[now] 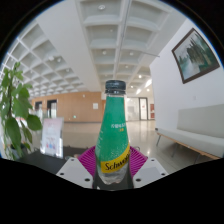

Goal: Pour water

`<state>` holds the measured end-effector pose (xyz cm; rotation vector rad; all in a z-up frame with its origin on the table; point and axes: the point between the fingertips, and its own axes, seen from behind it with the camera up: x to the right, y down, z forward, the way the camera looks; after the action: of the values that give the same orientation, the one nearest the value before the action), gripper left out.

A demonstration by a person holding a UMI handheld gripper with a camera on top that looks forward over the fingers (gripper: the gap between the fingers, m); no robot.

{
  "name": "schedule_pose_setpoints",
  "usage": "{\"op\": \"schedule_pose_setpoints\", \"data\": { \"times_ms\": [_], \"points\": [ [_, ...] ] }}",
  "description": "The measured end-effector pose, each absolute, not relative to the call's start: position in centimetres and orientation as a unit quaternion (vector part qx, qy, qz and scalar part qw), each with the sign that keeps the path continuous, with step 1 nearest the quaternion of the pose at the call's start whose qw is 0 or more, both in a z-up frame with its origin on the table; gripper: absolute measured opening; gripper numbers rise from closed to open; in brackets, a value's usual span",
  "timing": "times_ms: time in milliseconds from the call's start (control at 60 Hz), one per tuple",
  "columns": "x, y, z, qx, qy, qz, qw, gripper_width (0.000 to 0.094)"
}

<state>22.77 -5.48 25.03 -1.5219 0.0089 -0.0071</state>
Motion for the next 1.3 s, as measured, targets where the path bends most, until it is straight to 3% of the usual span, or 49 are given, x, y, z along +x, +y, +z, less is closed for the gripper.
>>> {"op": "schedule_pose_setpoints", "data": {
  "times_ms": [167,383,400,450,617,667,683,717,750,833,1300],
  "points": [
    [25.3,-4.2,14.9,-0.756,0.002,-0.024,0.654,0.0399],
    [26.3,-4.2,6.4,-0.802,0.007,-0.029,0.597,0.0402],
    [26.4,-4.2,7.2,-0.786,0.007,-0.032,0.617,0.0404],
    [26.3,-4.0,7.1,-0.788,0.005,-0.038,0.615,0.0413],
    [26.4,-4.2,6.4,-0.803,0.011,-0.043,0.595,0.0574],
    [26.7,-4.8,5.9,-0.817,0.018,-0.039,0.576,0.0707],
    [26.7,-5.0,5.9,-0.818,0.020,-0.038,0.573,0.0804],
    [26.8,-5.4,6.1,-0.819,0.023,-0.041,0.571,0.0876],
    [27.0,-5.9,6.6,-0.820,0.027,-0.049,0.570,0.0831],
    [27.2,-7.7,8.2,-0.820,0.032,-0.063,0.568,0.0867],
    [22.8,-25.5,15.0,-0.829,0.032,-0.085,0.552,0.0856]
  ]
}}
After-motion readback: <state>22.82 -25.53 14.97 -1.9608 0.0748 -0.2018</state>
